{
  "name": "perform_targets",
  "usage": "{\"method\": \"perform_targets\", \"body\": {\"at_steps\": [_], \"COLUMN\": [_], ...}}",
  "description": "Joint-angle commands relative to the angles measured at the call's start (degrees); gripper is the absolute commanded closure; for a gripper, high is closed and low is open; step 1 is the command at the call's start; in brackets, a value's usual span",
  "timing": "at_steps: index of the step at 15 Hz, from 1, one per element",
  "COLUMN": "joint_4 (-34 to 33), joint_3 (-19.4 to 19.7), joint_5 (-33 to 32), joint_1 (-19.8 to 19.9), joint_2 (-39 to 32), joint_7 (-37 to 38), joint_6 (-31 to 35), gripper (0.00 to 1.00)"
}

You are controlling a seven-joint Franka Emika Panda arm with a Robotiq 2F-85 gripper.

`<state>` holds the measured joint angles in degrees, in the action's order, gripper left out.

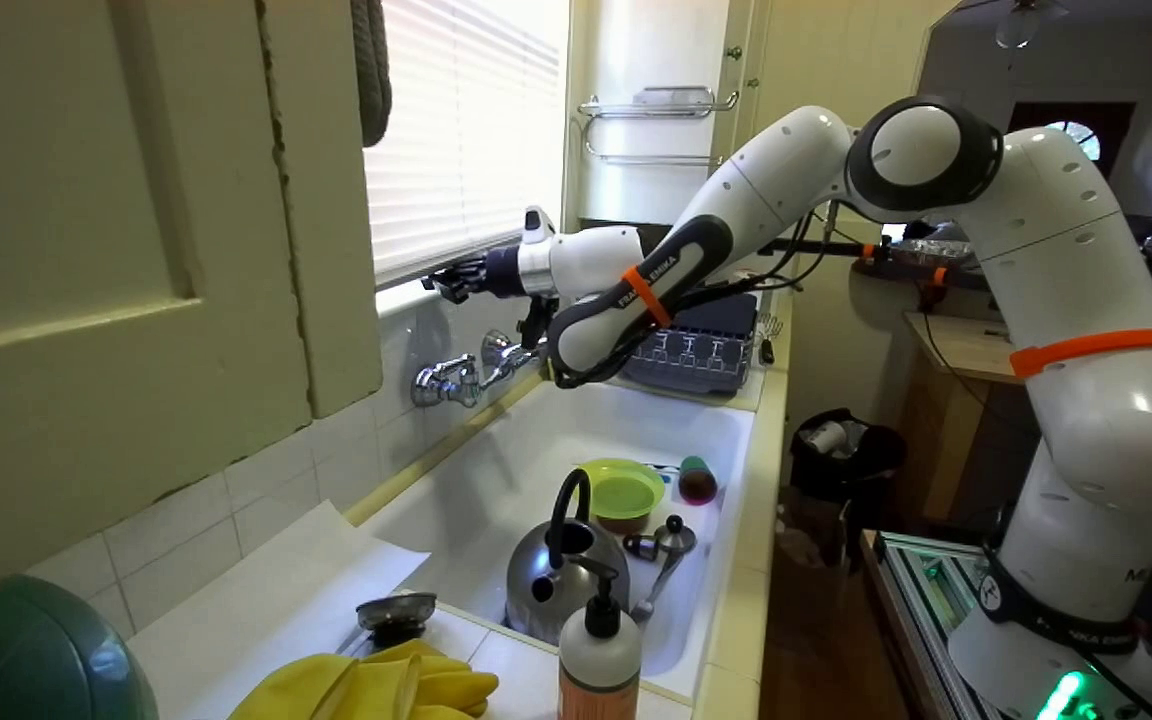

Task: Push the blinds up

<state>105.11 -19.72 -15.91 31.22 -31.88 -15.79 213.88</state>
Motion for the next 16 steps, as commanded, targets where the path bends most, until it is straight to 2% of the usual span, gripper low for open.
{"method": "perform_targets", "body": {"at_steps": [1, 7, 16], "joint_4": [-0.11, -1.12, -8.72], "joint_3": [8.88, 17.90, 23.44], "joint_5": [0.07, 0.78, 3.66], "joint_1": [-6.28, -13.76, -20.64], "joint_2": [4.31, 7.21, 7.19], "joint_7": [5.97, 8.94, 7.14], "joint_6": [2.61, 1.53, -1.91], "gripper": [1.00, 1.00, 1.00]}}
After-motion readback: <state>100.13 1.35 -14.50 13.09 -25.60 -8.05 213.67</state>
